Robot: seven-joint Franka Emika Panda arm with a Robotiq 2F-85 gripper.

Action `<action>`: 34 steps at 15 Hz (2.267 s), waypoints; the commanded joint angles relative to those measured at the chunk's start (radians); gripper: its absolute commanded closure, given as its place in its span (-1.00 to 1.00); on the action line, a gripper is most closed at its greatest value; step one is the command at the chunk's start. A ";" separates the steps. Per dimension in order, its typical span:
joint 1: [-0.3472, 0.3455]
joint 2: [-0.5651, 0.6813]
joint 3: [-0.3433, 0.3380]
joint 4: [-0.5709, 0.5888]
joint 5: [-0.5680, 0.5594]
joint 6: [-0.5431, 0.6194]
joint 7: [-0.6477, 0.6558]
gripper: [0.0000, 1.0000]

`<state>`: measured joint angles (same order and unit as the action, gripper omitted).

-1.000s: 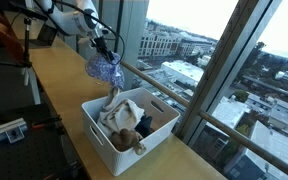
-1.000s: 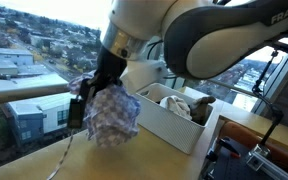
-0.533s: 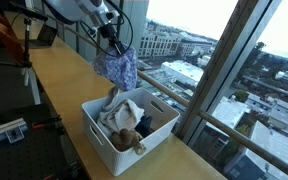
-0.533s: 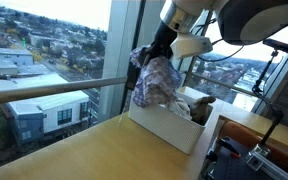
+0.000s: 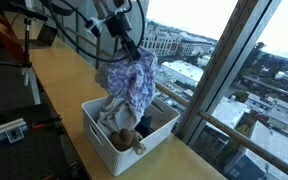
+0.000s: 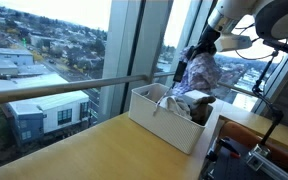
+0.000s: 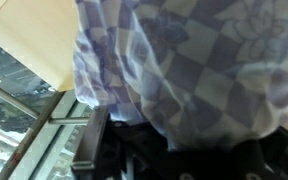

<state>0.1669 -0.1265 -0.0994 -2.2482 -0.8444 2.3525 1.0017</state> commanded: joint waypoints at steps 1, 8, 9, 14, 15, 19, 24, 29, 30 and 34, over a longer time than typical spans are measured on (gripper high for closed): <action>-0.139 -0.124 0.002 -0.130 -0.007 0.076 -0.098 1.00; -0.194 0.098 0.097 -0.111 -0.079 0.334 -0.018 1.00; -0.178 0.134 0.078 -0.092 -0.121 0.354 0.007 1.00; -0.190 0.261 0.045 0.039 -0.240 0.357 0.024 1.00; -0.188 0.289 0.045 0.075 -0.240 0.355 0.023 1.00; -0.153 0.434 0.082 0.215 -0.199 0.358 0.047 1.00; -0.100 0.618 0.178 0.332 -0.073 0.338 0.032 1.00; 0.004 0.676 0.167 0.327 0.052 0.311 0.046 1.00; 0.011 0.671 0.157 0.319 0.065 0.313 0.048 1.00; 0.058 0.612 0.069 0.269 0.060 0.296 0.073 1.00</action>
<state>0.1782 0.5247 0.0407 -1.9275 -0.7963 2.6665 1.0594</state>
